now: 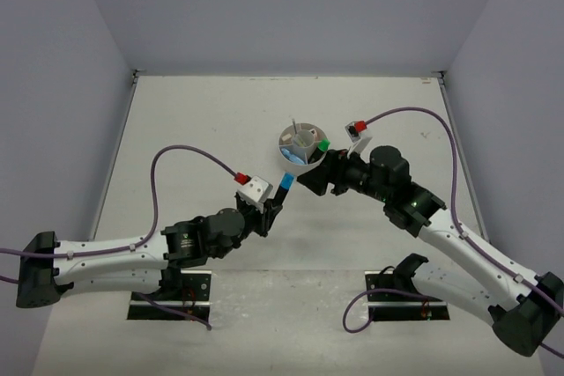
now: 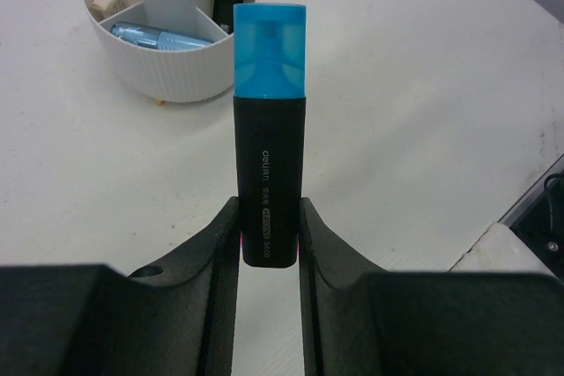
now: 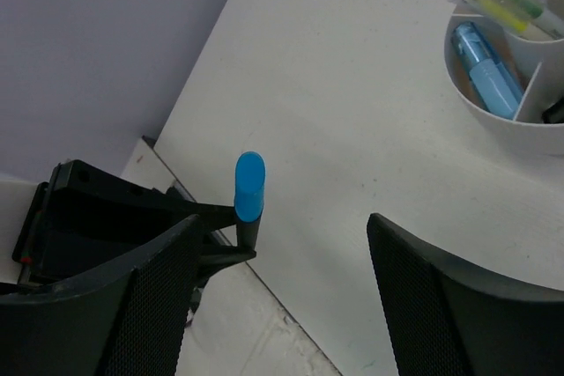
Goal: Sort the stationery into containers
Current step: Place the pen in the storage box.
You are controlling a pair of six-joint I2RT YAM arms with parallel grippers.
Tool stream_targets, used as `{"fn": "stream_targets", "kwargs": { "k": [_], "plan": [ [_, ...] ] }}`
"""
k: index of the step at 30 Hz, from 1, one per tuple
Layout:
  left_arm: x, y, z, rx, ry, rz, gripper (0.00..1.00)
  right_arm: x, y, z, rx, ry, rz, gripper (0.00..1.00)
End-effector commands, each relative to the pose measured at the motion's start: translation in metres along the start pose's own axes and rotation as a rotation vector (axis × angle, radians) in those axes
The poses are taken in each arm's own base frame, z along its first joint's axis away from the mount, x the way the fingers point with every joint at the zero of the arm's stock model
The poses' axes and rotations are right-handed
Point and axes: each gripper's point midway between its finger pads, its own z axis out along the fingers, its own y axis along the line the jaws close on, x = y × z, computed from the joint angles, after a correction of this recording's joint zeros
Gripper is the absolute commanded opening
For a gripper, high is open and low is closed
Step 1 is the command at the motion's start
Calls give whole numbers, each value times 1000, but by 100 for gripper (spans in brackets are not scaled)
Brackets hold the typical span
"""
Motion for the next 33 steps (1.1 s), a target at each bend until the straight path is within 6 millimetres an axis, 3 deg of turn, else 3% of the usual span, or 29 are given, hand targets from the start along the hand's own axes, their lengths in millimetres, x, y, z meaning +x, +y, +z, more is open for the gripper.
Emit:
{"fn": "stream_targets", "kwargs": {
  "k": [1, 5, 11, 14, 15, 16, 17, 19, 20, 23, 27, 30, 33],
  "plan": [
    [-34, -8, 2, 13, -120, -49, 0, -1, 31, 10, -162, 19, 8, 72],
    [-42, -19, 4, 60, -137, -41, 0, 8, 33, 22, -181, 59, 13, 67],
    [-46, -30, 7, 98, -137, -22, 0, 16, 36, 31, -195, 86, 19, 48],
    [-47, -33, 7, 114, -134, -7, 0, 15, 36, 32, -197, 85, 17, 9],
    [-47, -33, 8, 109, -131, -4, 5, 17, 33, 32, -180, 89, 18, 2],
    [-48, -32, 8, 102, -129, -7, 20, 16, 27, 34, -146, 79, 19, 0],
    [-50, -31, 8, 95, -130, -15, 41, 12, 19, 35, -104, 58, 19, 0],
    [-52, -26, 7, 60, -121, -29, 91, 2, 0, 37, -4, -2, 10, 0],
    [-49, -20, 7, 23, -103, -27, 97, -7, -11, 36, 51, -43, 2, 0],
    [-39, -7, 6, -68, -29, -53, 100, -31, -50, 31, 261, -153, -4, 0],
    [-22, 17, -7, -217, 124, -21, 100, -87, -103, 7, 601, -420, -22, 0],
    [-17, 26, -15, -248, 154, -15, 100, -106, -131, 9, 713, -475, -15, 0],
    [-15, 26, -20, -228, 165, -18, 100, -111, -143, 23, 726, -441, -32, 0]
  ]
}}
